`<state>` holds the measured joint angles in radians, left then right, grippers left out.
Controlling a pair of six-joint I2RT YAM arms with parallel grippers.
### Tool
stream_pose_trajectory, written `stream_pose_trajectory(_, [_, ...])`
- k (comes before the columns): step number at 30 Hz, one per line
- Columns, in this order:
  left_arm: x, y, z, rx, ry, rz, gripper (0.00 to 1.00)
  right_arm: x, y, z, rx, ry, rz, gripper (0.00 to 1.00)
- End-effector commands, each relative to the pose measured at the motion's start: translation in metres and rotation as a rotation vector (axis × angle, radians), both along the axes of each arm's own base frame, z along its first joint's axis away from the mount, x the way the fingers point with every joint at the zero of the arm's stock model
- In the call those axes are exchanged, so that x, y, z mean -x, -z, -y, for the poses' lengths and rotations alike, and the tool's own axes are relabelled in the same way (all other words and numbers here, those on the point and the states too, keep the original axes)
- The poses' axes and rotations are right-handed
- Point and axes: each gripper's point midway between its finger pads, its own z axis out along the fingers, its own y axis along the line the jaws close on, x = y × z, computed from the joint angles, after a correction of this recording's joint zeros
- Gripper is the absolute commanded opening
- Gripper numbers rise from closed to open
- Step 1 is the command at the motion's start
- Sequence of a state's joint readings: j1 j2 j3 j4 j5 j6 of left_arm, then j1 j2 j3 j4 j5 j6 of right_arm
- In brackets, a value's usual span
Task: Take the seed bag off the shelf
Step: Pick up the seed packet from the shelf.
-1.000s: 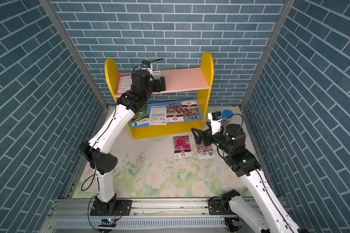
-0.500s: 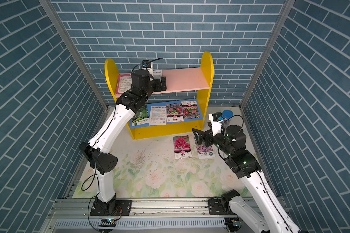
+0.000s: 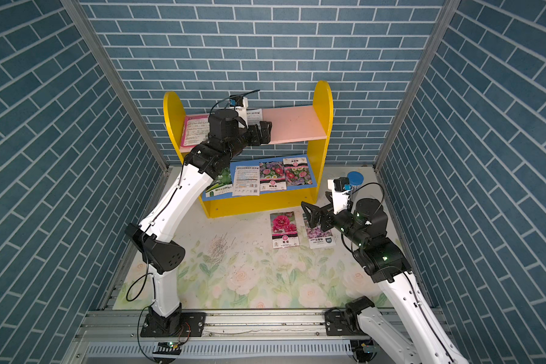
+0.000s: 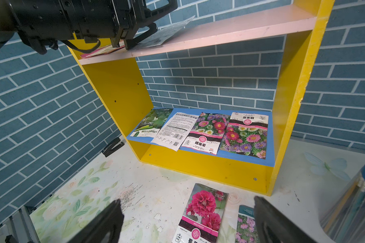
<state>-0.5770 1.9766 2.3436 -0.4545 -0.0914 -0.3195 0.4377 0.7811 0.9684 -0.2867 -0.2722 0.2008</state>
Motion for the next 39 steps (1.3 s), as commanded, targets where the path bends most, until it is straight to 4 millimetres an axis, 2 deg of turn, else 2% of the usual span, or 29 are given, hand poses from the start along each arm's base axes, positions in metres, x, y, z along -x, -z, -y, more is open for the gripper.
stream_pose_trajectory(1, [0.003, 0.007, 0.012, 0.024, 0.042, -0.040, 1.00, 0.002, 0.001, 0.002, 0.019, 0.002, 0.008, 0.98])
stream_pose_trajectory(5, [0.013, -0.015, 0.004, 0.042, 0.038, -0.007, 1.00, 0.003, 0.000, 0.001, 0.008, 0.000, 0.023, 0.98])
stream_pose_trajectory(12, [0.046, -0.061, -0.018, 0.083, 0.040, 0.094, 1.00, -0.005, 0.004, -0.003, 0.014, -0.005, 0.018, 0.98])
stream_pose_trajectory(18, [0.061, -0.075, -0.032, 0.059, 0.024, 0.109, 1.00, -0.005, -0.001, -0.004, -0.004, -0.008, 0.030, 0.97])
stream_pose_trajectory(25, [0.082, -0.064, -0.040, 0.091, 0.047, 0.016, 1.00, -0.009, -0.003, -0.005, -0.014, -0.001, 0.044, 0.97])
stream_pose_trajectory(31, [0.099, -0.037, -0.050, 0.218, 0.102, -0.081, 1.00, -0.007, -0.009, -0.005, -0.032, -0.008, 0.059, 0.97])
stream_pose_trajectory(36, [0.102, -0.016, -0.066, 0.303, 0.096, -0.157, 1.00, -0.005, -0.012, -0.004, -0.038, -0.003, 0.056, 0.97])
stream_pose_trajectory(39, [0.096, -0.003, -0.071, 0.356, 0.082, -0.212, 1.00, -0.003, -0.013, -0.001, -0.038, 0.006, 0.059, 0.97])
